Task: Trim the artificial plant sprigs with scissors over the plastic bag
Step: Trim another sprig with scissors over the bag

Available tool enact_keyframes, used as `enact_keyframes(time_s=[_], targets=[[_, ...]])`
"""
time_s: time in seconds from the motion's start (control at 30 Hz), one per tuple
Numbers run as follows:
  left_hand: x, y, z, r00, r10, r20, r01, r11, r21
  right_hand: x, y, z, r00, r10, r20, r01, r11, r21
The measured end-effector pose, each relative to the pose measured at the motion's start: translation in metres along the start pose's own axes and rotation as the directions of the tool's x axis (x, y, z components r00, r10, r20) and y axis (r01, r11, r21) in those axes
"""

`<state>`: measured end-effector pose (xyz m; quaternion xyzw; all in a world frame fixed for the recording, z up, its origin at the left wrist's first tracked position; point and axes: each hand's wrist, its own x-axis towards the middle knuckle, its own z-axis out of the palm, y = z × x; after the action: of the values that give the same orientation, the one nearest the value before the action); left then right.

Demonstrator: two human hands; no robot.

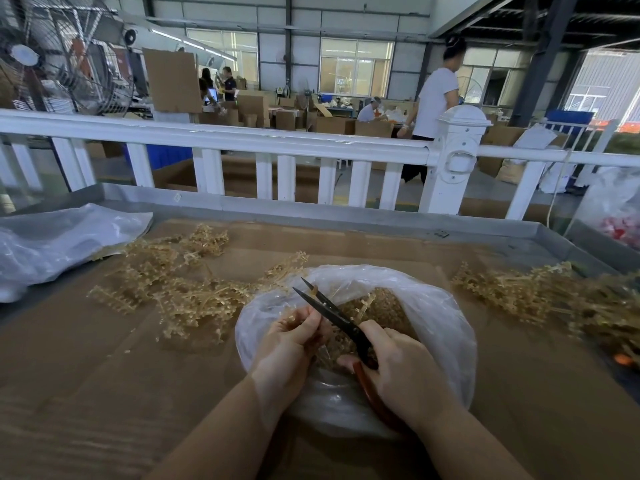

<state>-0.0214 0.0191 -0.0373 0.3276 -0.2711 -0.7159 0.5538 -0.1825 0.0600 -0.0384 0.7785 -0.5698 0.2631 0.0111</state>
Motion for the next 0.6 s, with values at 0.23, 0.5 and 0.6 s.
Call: enact_keyframes(time_s=[0.23, 0.5, 0.6], targets=[[0.0, 0.0, -0.001, 1.0, 0.002, -0.002, -0.002, 1.0, -0.004, -0.001, -0.002, 0.0, 0.999, 0.009, -0.042, -0.01, 1.0, -0.021], [0.008, 0.009, 0.007, 0.975, -0.083, -0.205, 0.099, 0.993, 0.065, -0.003, 0.001, -0.002, 0.998, 0.056, -0.04, -0.055, 0.998, 0.009], [0.005, 0.018, 0.003, 0.983, -0.17, -0.065, 0.174, 0.984, 0.047, -0.002, -0.001, -0.006, 0.995, 0.066, -0.081, -0.061, 0.996, 0.061]])
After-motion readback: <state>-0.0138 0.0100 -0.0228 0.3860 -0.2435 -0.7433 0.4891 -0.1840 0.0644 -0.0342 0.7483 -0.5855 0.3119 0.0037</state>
